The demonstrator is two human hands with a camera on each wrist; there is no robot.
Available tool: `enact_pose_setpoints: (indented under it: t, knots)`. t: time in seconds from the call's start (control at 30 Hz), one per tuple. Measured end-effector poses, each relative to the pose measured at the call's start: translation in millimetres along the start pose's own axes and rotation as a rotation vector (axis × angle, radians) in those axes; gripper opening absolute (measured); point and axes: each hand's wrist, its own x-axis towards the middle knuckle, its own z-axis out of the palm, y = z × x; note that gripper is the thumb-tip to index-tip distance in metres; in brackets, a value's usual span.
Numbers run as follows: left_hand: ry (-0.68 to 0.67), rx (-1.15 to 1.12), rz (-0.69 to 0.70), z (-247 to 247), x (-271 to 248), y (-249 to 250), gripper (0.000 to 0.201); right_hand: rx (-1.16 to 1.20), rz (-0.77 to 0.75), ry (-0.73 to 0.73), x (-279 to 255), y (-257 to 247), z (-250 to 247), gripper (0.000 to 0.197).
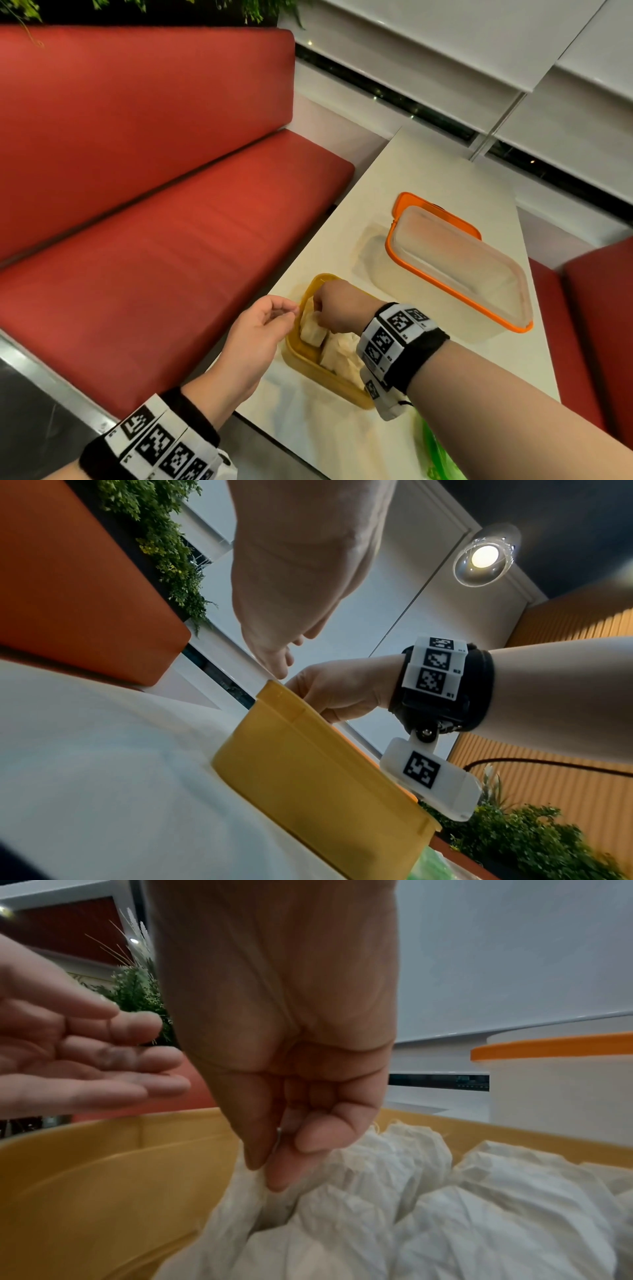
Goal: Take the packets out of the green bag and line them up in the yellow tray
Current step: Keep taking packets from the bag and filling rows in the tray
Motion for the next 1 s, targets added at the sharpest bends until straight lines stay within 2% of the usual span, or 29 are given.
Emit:
enact_pose_setpoints:
  t: [0.1,0.2,0.33,0.4,0.47,0.63,0.73,0.83,0.93,1.0]
  knots:
    - [0.009,-0.035,-0.003,-1,0,1,0.012,-0.100,0.012,-0.048,2,-5,-1,0.019]
    - [0.010,-0.044,-0.007,-2,-1,0,0.016,-0.173,0.021,-0.060,4,-7,2,0.012]
    - [-0.004,-0.038,-0.015,1,-3,3,0.018,-0.086,0.044,-0.004,5,-3,4,0.023]
    - [-0.009,-0.041,-0.019,3,-4,6,0.017,-0.032,0.058,0.019,0,0,0,0.016]
    - [-0.011,-0.046,-0.023,5,-4,7,0.017,0.022,0.057,0.039,-10,4,-7,0.018]
    - [-0.041,-0.036,-0.031,23,-7,8,0.018,0.246,0.025,0.151,-63,25,-25,0.020]
    - [-0.099,-0.010,-0.018,45,-10,10,0.017,0.441,0.047,0.220,-107,47,-18,0.018]
    - [-0.188,0.019,-0.009,71,-18,10,0.017,0.545,0.121,0.279,-150,84,4,0.014]
    - [-0.295,0.101,-0.015,102,-30,4,0.016,0.576,0.264,0.338,-187,131,41,0.002]
    - [-0.348,0.209,-0.014,120,-39,-3,0.015,0.565,0.367,0.359,-204,156,69,0.007]
